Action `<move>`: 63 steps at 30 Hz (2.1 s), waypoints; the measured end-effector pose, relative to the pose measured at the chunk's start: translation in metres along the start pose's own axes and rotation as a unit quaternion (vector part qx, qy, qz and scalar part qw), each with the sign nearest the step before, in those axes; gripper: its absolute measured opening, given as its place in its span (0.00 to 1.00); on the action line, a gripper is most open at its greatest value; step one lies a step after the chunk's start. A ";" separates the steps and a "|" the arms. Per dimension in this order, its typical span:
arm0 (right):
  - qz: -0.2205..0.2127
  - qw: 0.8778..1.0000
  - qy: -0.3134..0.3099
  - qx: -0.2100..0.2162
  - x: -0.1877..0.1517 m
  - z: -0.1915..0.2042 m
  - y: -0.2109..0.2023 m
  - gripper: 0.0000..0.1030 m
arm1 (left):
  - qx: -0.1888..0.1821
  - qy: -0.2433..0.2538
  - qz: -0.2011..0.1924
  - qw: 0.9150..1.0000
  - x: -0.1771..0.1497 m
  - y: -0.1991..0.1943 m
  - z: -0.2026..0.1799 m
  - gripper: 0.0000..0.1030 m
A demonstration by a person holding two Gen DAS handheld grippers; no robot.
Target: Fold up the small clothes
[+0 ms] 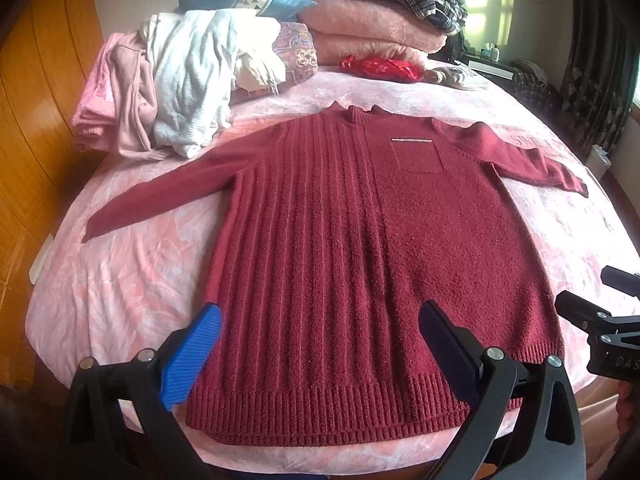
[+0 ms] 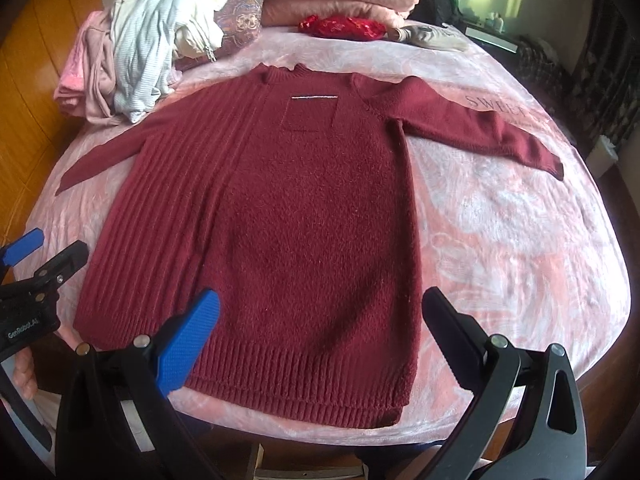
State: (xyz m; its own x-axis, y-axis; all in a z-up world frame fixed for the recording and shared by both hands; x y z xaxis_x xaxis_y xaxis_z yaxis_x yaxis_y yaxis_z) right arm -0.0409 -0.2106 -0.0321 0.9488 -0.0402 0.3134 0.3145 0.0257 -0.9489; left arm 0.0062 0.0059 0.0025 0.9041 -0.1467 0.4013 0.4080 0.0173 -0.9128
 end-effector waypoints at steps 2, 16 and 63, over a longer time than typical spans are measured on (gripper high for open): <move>-0.002 1.000 0.003 0.000 0.000 -0.001 0.000 0.97 | 0.000 -0.001 0.001 1.000 -0.001 0.000 0.000 0.96; -0.035 0.999 0.004 0.007 0.001 -0.007 -0.006 0.97 | 0.002 -0.001 0.000 1.000 -0.002 0.001 0.001 0.96; 0.009 1.000 -0.009 0.019 0.005 -0.011 0.005 0.97 | 0.015 0.004 -0.005 1.000 0.003 -0.003 0.005 0.96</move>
State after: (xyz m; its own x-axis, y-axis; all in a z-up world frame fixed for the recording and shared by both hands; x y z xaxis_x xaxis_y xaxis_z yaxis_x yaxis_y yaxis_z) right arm -0.0349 -0.2218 -0.0353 0.9545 -0.0213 0.2974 0.2981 0.0652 -0.9523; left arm 0.0085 0.0106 0.0065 0.8991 -0.1556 0.4093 0.4205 0.0461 -0.9061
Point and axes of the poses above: each gripper's, at about its wrist camera, not at the fingertips, and y roughly the way its jaws point, z to its left, x to its top, the point moved 1 cm from there along y, roughly the way its jaws point, and after that the axes turned 12 degrees about z, right-handed, at the moved point
